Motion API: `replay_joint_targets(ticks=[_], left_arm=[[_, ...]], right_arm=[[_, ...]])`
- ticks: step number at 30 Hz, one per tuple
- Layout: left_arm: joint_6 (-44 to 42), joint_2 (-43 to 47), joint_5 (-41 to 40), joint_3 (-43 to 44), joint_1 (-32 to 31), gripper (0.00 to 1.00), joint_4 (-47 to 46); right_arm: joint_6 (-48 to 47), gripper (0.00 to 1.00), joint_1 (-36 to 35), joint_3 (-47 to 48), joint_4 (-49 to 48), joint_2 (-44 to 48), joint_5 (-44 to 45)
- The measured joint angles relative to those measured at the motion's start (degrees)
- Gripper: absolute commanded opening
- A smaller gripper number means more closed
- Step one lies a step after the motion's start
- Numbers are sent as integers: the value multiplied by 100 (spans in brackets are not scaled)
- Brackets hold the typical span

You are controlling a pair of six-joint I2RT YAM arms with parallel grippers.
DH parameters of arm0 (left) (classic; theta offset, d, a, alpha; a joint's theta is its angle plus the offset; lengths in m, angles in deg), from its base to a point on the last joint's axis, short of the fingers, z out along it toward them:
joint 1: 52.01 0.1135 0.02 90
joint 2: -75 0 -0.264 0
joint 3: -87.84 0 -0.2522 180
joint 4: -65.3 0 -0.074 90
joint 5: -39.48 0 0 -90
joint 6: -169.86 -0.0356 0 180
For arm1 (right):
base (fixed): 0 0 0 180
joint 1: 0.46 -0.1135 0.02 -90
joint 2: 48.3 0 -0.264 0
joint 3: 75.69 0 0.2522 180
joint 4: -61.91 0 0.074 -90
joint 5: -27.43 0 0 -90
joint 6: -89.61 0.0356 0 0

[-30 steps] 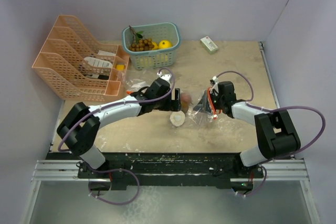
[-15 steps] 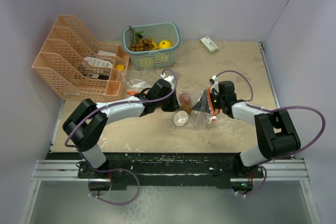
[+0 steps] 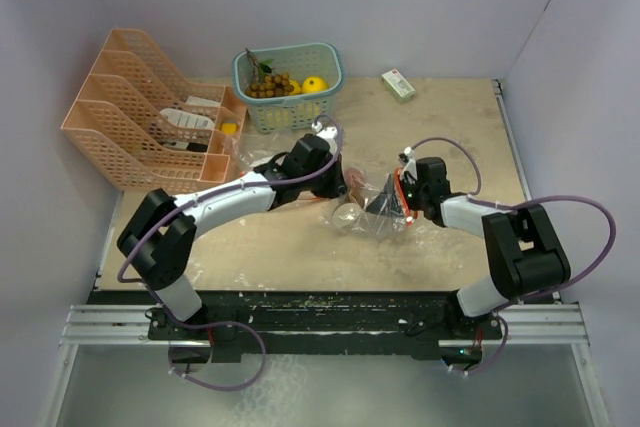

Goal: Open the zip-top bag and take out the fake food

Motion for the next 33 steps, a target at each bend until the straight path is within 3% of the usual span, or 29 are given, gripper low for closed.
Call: replay_joint_targets(ticks=[6,19,22,28,33], left_arm=[[-490,258,-229,684,-160,0,140],[-485,391,-647,291,-214,0,494],[-415,389,-710,221,-214,0,544],[-216,363,-737,2,-181,0,533],[-129,284,-734,-20,-175,0,501]], right_arm=[[0,24,17,-74,-28,-92,0],[-96,38,20,-87,-52,319,-4],[-199,46,20,-87,0,426,0],[-459,73,20,-87,22,511,-20],[-734,81,17,-87,24,461,-264]])
